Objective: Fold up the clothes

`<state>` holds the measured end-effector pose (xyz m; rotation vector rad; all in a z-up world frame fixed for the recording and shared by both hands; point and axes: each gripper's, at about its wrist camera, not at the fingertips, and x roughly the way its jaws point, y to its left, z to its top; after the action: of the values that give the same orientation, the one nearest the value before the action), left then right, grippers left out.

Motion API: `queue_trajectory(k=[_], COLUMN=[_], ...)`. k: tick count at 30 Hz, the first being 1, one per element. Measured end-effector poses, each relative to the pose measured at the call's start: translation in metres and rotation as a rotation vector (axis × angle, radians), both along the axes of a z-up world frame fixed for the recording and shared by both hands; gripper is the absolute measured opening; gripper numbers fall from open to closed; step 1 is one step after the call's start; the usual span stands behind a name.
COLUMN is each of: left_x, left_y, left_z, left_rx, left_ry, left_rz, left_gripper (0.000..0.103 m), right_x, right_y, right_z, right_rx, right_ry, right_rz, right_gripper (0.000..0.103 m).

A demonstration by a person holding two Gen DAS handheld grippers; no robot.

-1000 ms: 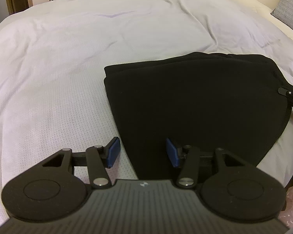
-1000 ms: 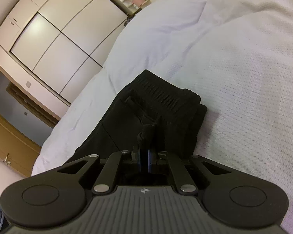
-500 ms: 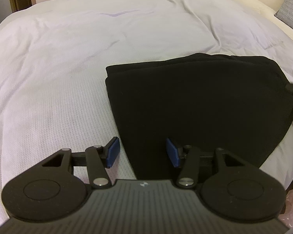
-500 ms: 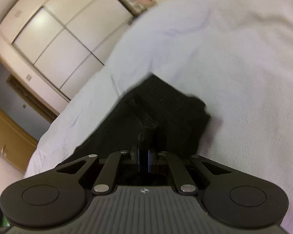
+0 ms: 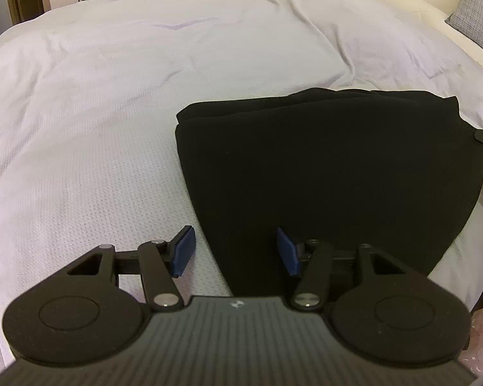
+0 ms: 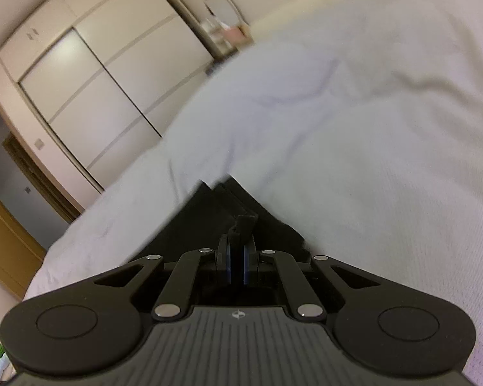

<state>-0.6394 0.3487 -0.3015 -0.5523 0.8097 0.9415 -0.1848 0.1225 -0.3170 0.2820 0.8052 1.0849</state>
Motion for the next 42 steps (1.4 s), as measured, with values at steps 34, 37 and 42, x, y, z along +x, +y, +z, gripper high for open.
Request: queue_trajectory(k=[34, 37, 42], left_x=[-0.006, -0.009, -0.01], left_y=[-0.041, -0.054, -0.078], left_z=[-0.002, 0.005, 0.013], left_rx=[-0.007, 0.018, 0.051], left_ry=[-0.027, 0.0, 0.013], left_rz=[-0.005, 0.003, -0.006], left_gripper=[0.049, 0.048, 0.047], right_x=[-0.045, -0.047, -0.08], right_y=[0.005, -0.002, -0.024], right_z=[-0.003, -0.003, 0.008], right_rx=[-0.19, -0.195, -0.16], right_ry=[-0.147, -0.126, -0.158], right_rz=[0.072, 0.056, 0.122], right_gripper=[0.023, 0.025, 0.036])
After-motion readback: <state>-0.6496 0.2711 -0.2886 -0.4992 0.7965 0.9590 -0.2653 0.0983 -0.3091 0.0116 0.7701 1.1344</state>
